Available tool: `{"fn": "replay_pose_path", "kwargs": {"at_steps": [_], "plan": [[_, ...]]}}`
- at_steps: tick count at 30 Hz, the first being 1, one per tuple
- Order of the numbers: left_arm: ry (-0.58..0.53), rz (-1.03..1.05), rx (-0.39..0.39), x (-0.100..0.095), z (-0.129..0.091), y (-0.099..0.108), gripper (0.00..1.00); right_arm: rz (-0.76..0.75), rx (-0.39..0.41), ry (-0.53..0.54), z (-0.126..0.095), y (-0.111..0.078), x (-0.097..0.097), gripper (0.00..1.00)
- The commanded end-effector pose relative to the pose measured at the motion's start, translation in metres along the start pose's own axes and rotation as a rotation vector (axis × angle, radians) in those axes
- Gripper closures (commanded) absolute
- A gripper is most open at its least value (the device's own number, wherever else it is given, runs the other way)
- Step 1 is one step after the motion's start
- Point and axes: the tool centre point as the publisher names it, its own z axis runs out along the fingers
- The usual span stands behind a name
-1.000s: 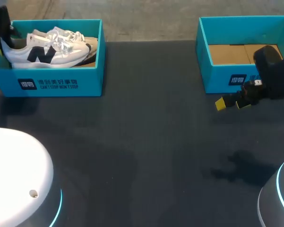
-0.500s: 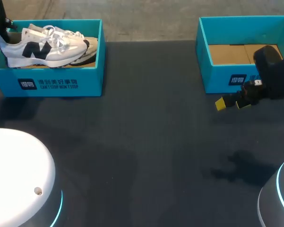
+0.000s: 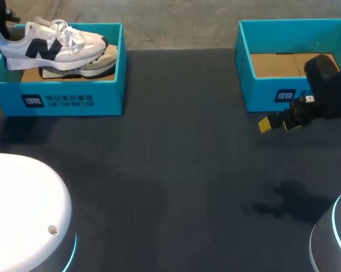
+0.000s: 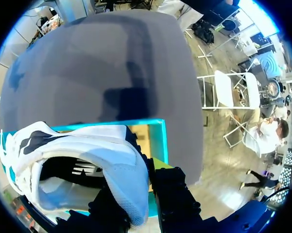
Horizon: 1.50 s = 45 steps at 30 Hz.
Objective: Take the shoe out of the shoebox, open the shoe tongue, remove and reinsert the insole, then place the shoe into the shoebox
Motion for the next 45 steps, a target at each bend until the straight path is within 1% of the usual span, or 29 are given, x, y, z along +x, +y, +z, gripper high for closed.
{"fn": "replay_pose_path", "kwargs": {"at_steps": [1,29,31,32,33,34,37,38,43,45], "plan": [[-0.006,0.004,-0.003,0.003,-0.011,-0.003,1.0,0.002,0.001,-0.001,0.002,0.0,0.0,0.0],[-0.006,0.004,-0.003,0.003,-0.011,-0.003,1.0,0.002,0.001,-0.001,0.002,0.0,0.0,0.0],[0.019,-0.005,-0.002,0.001,-0.012,-0.01,1.0,0.002,0.001,-0.001,0.002,0.0,0.0,0.0],[0.007,0.0,0.0,-0.002,-0.014,-0.016,1.0,0.002,0.001,-0.001,0.002,0.0,0.0,0.0],[0.025,-0.017,0.008,-0.003,-0.014,-0.019,1.0,0.002,0.001,-0.001,0.002,0.0,0.0,0.0],[0.012,-0.018,0.005,-0.004,-0.015,-0.023,1.0,0.002,0.001,-0.001,0.002,0.0,0.0,0.0],[0.021,-0.036,0.004,-0.01,-0.02,-0.037,1.0,0.002,0.001,-0.001,0.002,0.0,0.0,0.0],[0.01,-0.029,0.019,-0.014,-0.022,-0.043,1.0,0.002,0.001,-0.001,0.002,0.0,0.0,0.0],[0.024,-0.014,0.023,-0.03,-0.027,-0.066,1.0,0.002,0.001,-0.001,0.002,0.0,0.0,0.0],[0.031,-0.023,0.02,-0.036,-0.028,-0.073,1.0,0.002,0.001,-0.001,0.002,0.0,0.0,0.0]]}}
